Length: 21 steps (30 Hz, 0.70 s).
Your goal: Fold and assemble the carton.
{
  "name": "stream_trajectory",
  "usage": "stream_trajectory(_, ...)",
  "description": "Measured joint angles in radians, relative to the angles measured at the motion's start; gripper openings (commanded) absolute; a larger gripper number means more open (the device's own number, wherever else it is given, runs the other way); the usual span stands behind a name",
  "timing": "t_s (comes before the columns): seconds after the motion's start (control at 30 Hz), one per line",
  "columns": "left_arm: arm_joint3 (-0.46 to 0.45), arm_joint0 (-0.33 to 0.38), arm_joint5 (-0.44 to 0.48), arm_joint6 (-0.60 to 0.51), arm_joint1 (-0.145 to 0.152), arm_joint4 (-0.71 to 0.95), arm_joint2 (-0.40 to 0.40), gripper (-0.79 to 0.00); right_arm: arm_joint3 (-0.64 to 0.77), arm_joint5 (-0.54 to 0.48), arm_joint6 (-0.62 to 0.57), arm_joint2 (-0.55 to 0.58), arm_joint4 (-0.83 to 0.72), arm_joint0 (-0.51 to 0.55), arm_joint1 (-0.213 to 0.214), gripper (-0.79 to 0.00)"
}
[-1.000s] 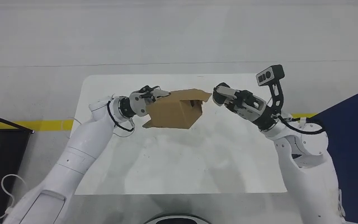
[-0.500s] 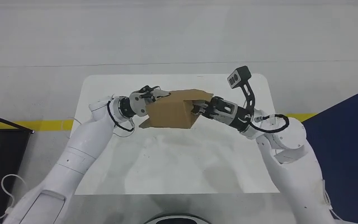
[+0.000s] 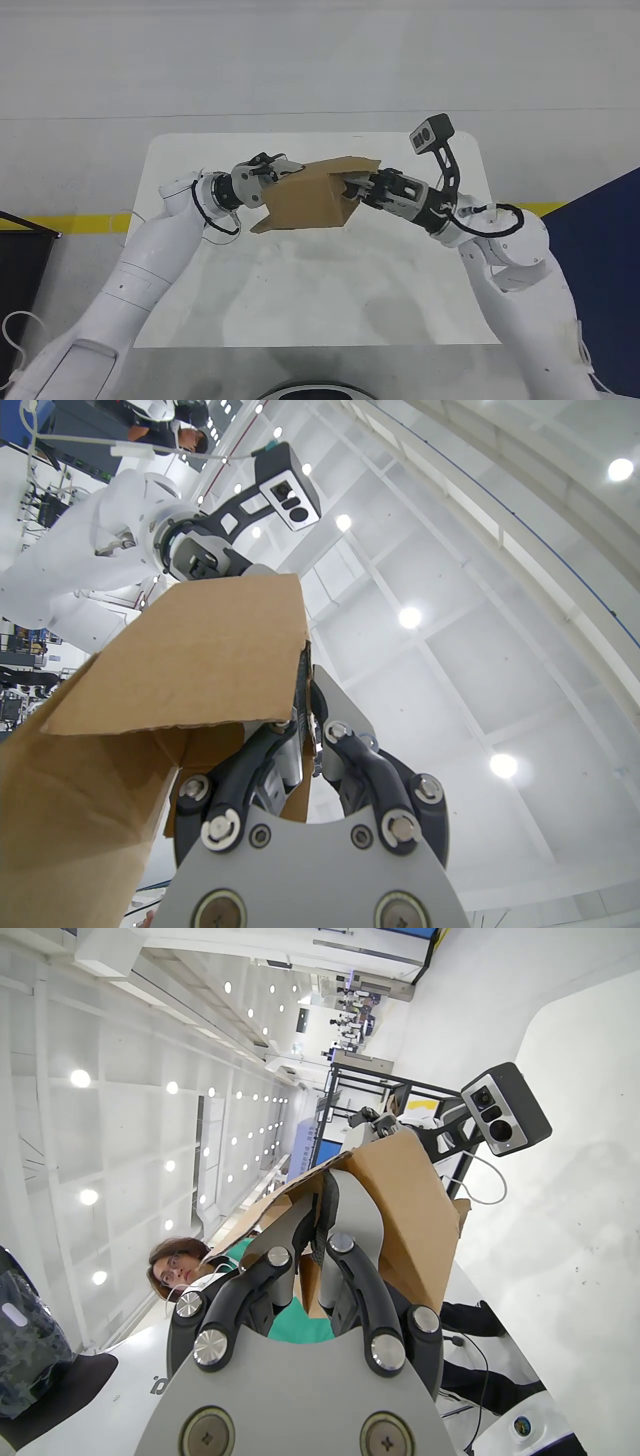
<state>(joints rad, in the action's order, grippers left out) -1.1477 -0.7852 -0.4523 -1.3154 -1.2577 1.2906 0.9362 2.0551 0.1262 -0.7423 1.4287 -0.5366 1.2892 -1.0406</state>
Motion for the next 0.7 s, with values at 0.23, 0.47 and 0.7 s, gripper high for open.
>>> stream_trajectory(0.23,0.000,0.000,0.000,0.000,0.000,0.000,0.000,-0.785,0.062,-0.054,-0.003,0.130,-0.042,0.096,0.008,-0.785)
stream_trajectory(0.47,0.000,0.000,0.000,0.000,0.000,0.000,0.000,-0.785,0.123,-0.080,-0.011,0.213,-0.066,0.148,0.011,-0.785)
stream_trajectory(0.7,0.000,0.000,0.000,0.000,0.000,0.000,0.000,-0.785,0.150,-0.044,-0.016,0.205,-0.048,0.095,0.014,-0.785)
